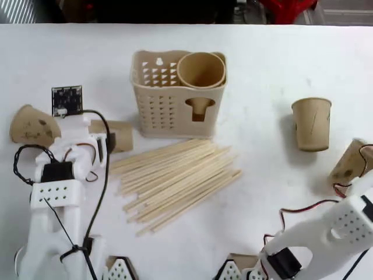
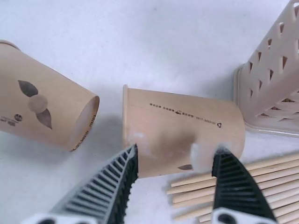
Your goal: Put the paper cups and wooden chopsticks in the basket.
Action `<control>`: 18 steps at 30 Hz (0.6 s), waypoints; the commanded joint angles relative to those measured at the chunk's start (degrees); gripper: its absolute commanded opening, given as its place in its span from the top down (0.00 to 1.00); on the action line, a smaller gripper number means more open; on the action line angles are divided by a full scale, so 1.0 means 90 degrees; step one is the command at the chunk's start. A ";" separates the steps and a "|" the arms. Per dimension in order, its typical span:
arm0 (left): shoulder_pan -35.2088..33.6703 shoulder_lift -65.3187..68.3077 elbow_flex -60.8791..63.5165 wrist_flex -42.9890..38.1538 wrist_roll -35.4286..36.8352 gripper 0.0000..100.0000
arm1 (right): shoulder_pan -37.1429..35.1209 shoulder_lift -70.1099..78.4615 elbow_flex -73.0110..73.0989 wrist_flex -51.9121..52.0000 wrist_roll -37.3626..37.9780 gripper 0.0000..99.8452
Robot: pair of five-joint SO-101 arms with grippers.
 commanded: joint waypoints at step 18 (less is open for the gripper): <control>0.0083 0.0024 -0.0020 -0.0127 0.0098 0.74 | -0.5827 -0.4645 -0.0176 -0.2291 -0.0596 0.98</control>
